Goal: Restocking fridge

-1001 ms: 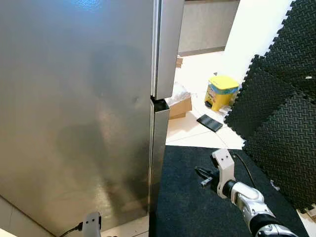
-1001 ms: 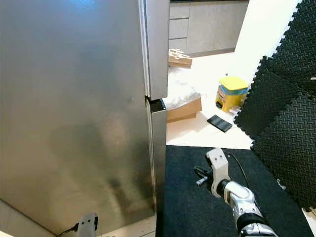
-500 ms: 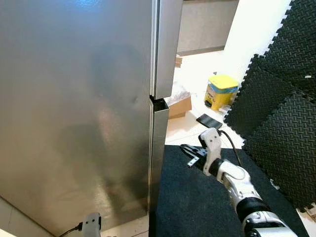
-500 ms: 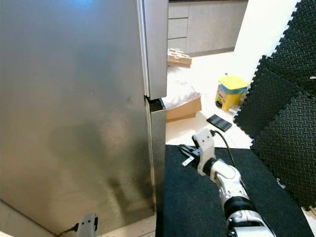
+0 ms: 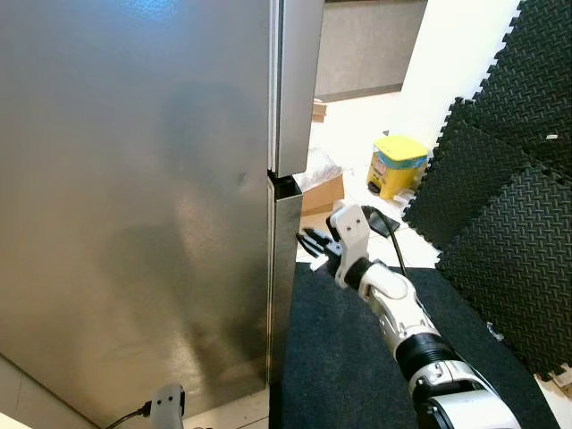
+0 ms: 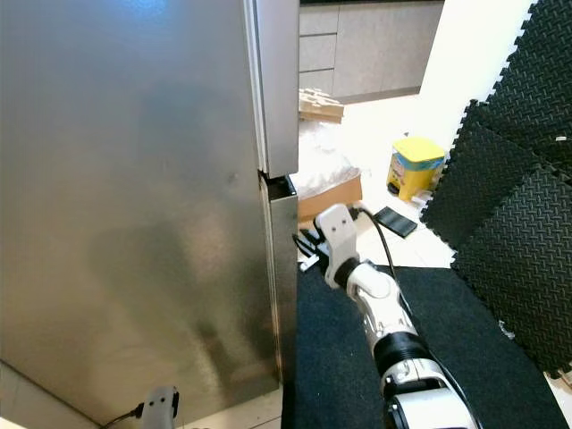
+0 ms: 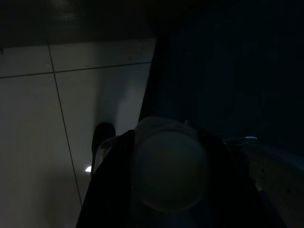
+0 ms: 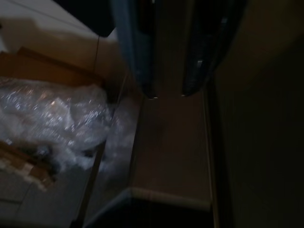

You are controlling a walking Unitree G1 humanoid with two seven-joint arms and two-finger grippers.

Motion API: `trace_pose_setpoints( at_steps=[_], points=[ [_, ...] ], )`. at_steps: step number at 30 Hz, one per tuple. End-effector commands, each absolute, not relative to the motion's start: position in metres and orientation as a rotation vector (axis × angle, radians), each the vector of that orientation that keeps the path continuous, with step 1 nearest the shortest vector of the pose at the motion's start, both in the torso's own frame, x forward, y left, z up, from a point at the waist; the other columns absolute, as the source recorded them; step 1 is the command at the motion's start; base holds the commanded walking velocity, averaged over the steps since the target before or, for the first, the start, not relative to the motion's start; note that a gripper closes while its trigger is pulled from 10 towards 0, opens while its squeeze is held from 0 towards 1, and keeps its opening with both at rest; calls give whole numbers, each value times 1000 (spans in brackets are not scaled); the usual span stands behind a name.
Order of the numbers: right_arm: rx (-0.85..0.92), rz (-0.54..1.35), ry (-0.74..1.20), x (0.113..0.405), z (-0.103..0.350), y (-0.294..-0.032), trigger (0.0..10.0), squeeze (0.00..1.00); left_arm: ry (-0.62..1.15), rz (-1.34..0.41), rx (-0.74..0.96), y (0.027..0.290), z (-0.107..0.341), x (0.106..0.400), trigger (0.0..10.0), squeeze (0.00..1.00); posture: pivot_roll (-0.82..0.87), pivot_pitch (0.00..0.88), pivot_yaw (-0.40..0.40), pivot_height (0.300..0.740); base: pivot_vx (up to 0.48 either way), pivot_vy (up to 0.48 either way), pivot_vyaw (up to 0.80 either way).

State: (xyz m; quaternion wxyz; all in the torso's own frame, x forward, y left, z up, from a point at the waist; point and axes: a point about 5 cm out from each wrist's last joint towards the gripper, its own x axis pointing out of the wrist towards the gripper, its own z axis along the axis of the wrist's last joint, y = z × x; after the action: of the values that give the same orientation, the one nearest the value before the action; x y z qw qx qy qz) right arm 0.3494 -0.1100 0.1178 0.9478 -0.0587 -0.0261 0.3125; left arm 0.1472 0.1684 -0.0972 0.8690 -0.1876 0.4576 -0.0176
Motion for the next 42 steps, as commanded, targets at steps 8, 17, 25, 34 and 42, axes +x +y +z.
trace_pose_setpoints(
  at_steps=[8, 17, 25, 34, 42],
  points=[
    [-108, 567, -78, 354, 127, -97, 10000, 1000, 1005, -34, -389, 169, -102, 136, 10000, 0, -59, 0, -7, 740, 0, 0, 0],
    [-101, 537, -83, 361, 134, -90, 10000, 1000, 1003, -37, -388, 169, -101, 136, 10000, 0, -60, 0, -5, 740, 0, 0, 0],
    [-119, 499, -54, 374, 143, -82, 10000, 0, 1008, -37, -389, 169, -102, 134, 10000, 0, -48, 0, -11, 740, 0, 0, 0],
    [-117, 476, -40, 376, 143, -78, 10000, 0, 1011, -33, -390, 170, -103, 131, 10000, 0, -44, 0, -12, 740, 0, 0, 0],
    [-167, 378, -26, 379, 142, -84, 10000, 0, 1012, -34, -388, 170, -103, 131, 10000, 0, -43, 0, -11, 740, 0, 0, 0]
  ],
)
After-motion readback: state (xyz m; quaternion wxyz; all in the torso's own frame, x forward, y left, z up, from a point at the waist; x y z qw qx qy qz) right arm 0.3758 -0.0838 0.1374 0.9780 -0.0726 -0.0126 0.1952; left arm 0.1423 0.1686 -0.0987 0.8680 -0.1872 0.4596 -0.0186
